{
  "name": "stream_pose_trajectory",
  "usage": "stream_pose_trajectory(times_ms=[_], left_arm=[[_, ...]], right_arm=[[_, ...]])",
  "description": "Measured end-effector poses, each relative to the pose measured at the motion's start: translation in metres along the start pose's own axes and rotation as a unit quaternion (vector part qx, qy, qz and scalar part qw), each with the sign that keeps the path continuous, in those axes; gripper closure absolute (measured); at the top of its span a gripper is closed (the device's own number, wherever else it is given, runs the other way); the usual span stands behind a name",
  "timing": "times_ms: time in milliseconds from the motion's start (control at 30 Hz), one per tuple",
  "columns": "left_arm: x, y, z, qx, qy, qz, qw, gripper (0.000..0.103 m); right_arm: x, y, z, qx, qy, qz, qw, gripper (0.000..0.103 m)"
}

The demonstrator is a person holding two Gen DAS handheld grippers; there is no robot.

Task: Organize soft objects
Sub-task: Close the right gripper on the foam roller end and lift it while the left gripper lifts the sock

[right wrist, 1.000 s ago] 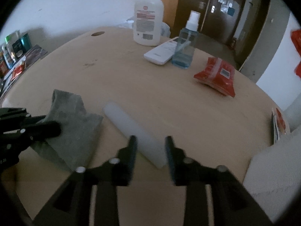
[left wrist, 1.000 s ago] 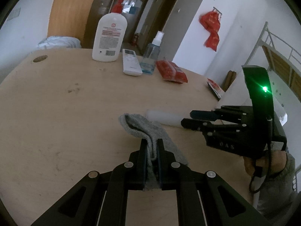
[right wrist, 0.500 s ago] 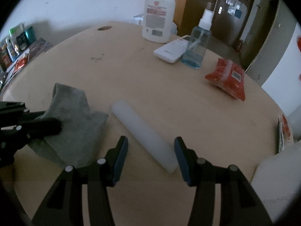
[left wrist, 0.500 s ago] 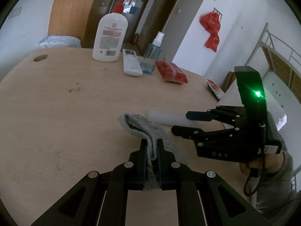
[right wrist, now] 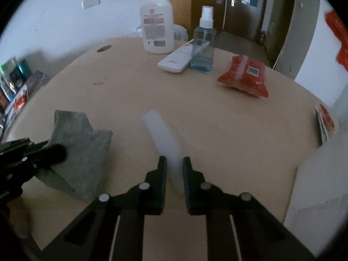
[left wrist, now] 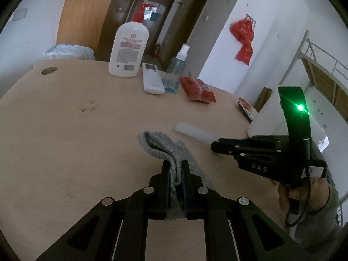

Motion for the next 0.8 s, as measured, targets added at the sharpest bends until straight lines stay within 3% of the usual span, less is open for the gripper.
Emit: stream_pose_trajectory(times_ms=[133, 533, 600, 733, 767, 800], left_arm=[[0.001, 0.002, -0.001, -0.001, 0.002, 0.007, 1.0000, 0.094], [0.005, 0.018, 0.004, 0.000, -0.003, 0.037, 0.9993, 0.094], [0.006, 0.023, 0.009, 0.001, -0.010, 0.044, 0.9990, 0.094], [0.008, 0.033, 0.018, 0.004, -0.026, 0.054, 0.9982, 0.094], [0.008, 0.036, 0.019, 0.005, -0.030, 0.056, 0.9980, 0.094], [0.008, 0.038, 0.020, 0.006, -0.030, 0.057, 0.9979, 0.094]], right_arm=[[-0.006, 0.010, 0.000, 0.023, -0.024, 0.007, 0.999, 0.090], [-0.017, 0.069, 0.002, 0.072, -0.086, 0.091, 0.989, 0.096], [-0.019, 0.072, 0.001, 0.066, -0.088, 0.099, 0.989, 0.095], [-0.021, 0.058, -0.013, 0.039, -0.033, 0.086, 0.995, 0.094], [-0.021, 0.052, -0.016, 0.026, -0.017, 0.076, 0.997, 0.090], [-0.023, 0.047, -0.018, 0.011, -0.009, 0.069, 0.998, 0.080]])
Point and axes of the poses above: each gripper's, at about its wrist camera, not at the fingertips, and y roughly against the way its jaws point, z to its right, x to its top, the point moved 4 cm from there along -y, roughly the way its jaws point, and after that the axes turned 6 degrees about -y, right-handed, at the moved point
